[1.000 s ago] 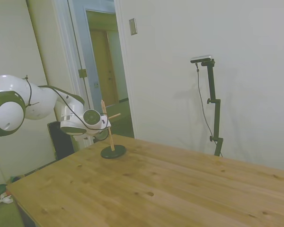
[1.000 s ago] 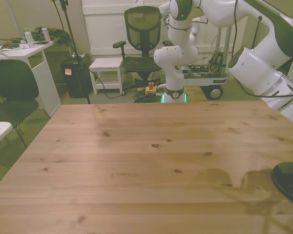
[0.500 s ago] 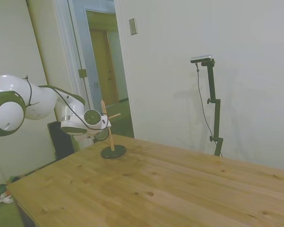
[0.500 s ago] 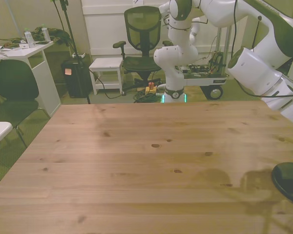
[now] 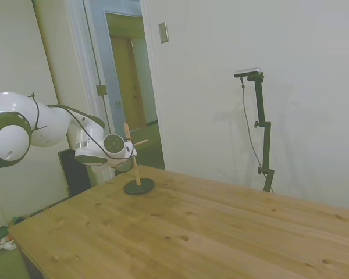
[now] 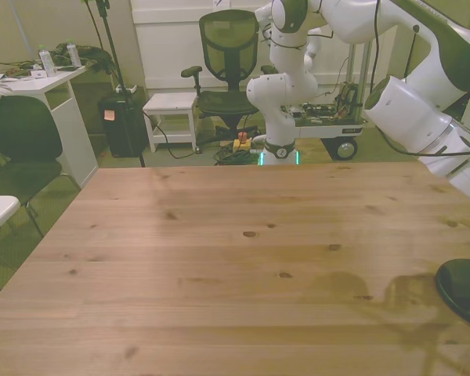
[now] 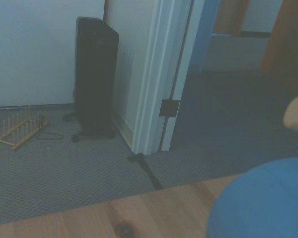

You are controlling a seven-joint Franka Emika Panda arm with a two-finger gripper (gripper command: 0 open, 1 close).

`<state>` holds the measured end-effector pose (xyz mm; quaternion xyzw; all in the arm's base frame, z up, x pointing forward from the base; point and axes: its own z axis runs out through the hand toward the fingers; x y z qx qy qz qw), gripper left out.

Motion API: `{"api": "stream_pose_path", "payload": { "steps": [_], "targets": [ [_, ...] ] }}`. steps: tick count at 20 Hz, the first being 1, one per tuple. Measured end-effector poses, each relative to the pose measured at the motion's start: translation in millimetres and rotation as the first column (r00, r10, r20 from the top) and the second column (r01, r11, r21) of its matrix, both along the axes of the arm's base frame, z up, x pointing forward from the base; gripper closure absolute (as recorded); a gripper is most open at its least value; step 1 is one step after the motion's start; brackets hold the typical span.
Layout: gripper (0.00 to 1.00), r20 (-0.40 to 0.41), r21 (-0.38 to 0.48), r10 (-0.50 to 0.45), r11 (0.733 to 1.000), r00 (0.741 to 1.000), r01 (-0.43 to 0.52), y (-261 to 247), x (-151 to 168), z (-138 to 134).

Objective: Unload the mug

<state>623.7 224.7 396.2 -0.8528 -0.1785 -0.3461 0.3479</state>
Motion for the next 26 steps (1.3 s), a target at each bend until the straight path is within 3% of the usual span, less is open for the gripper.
{"api": "stream_pose_path", "payload": {
  "steps": [15, 26],
  "targets": [
    [1.00, 0.011, 0.005, 0.018, 1.000, 1.000, -0.018, -7, -8, 1],
    [1.00, 0.046, 0.016, 0.046, 0.999, 0.998, -0.047, 4, -23, 22]
  ]
}}
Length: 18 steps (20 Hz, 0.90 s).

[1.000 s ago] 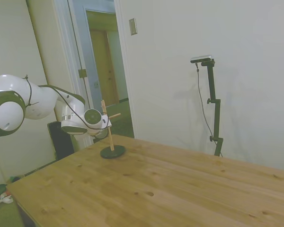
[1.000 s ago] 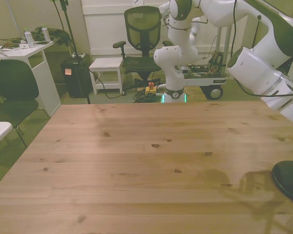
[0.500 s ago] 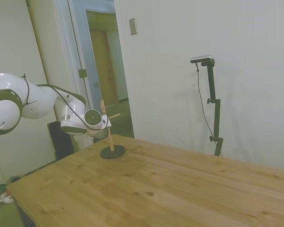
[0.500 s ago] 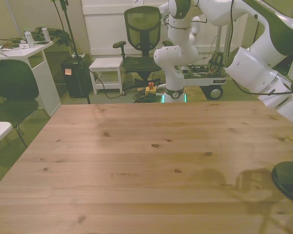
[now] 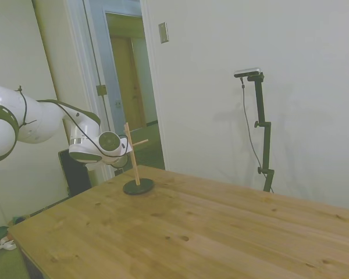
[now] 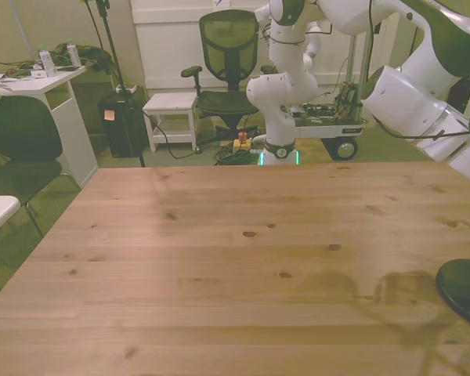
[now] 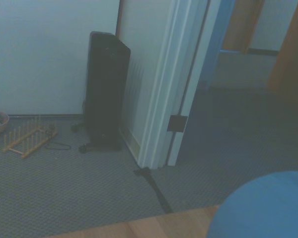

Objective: Unload the mug

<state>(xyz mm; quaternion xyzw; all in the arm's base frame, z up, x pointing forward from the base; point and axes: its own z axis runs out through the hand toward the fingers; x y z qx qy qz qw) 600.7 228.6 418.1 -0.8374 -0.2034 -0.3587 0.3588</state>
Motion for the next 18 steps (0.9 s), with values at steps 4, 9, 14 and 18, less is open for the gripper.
{"api": "stream_pose_path", "payload": {
  "steps": [4, 9, 14, 18],
  "targets": [
    [1.00, 0.007, -0.001, 0.011, 1.000, 1.000, -0.011, 6, -8, 6],
    [1.00, 0.002, -0.010, 0.020, 1.000, 1.000, -0.020, 8, -20, 2],
    [1.00, 0.004, -0.027, 0.044, 0.999, 0.999, -0.043, 14, -37, -2],
    [1.00, -0.005, -0.046, 0.052, 0.998, 0.999, -0.053, 13, -51, -6]
  ]
}}
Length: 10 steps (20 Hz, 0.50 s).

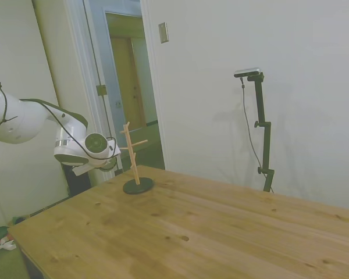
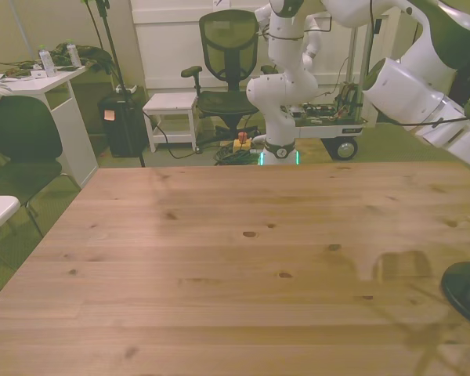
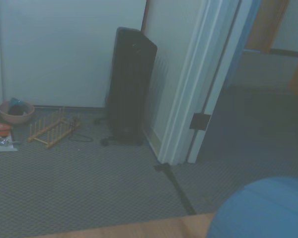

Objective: Unload the mug

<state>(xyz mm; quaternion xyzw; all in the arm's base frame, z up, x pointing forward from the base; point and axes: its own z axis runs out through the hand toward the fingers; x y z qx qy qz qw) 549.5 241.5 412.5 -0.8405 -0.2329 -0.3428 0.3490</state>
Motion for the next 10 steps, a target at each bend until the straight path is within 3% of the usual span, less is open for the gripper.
{"api": "stream_pose_path", "payload": {
  "steps": [10],
  "targets": [
    [1.00, -0.016, -0.064, -0.061, 0.996, 0.998, 0.060, -34, -36, -8]
  ]
}}
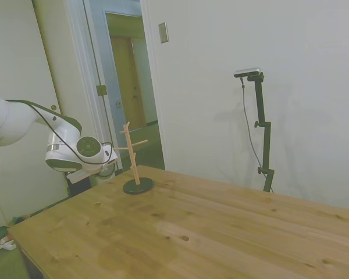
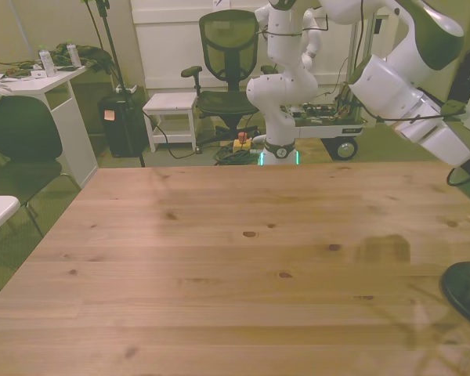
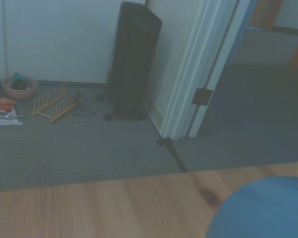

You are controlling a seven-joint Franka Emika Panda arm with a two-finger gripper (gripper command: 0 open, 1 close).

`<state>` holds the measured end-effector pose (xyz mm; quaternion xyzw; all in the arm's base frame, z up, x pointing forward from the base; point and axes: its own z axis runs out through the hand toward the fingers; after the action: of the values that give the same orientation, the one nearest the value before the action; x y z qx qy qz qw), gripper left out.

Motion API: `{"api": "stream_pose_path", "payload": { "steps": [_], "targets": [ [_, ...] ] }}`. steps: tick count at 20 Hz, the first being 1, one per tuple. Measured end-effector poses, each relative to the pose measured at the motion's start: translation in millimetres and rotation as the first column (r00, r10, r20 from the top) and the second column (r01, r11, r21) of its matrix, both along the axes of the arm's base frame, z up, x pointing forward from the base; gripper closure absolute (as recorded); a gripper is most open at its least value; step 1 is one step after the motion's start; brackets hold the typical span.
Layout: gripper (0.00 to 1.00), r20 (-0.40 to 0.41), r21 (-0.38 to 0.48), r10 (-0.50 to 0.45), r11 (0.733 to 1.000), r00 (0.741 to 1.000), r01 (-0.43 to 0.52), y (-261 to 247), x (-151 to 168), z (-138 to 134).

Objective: Unload the mug

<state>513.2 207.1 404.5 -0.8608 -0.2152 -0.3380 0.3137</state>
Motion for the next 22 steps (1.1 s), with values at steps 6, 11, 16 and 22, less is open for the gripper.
{"api": "stream_pose_path", "payload": {
  "steps": [6, 11, 16, 22],
  "targets": [
    [1.00, -0.045, -0.029, -0.107, 0.994, 0.993, 0.106, -28, -15, -13],
    [1.00, -0.106, -0.040, -0.241, 0.970, 0.965, 0.238, -47, -23, -20],
    [1.00, -0.158, -0.067, -0.337, 0.942, 0.928, 0.330, -59, -31, -19],
    [1.00, -0.249, -0.161, -0.424, 0.904, 0.871, 0.395, -78, -34, -21]
  ]
}}
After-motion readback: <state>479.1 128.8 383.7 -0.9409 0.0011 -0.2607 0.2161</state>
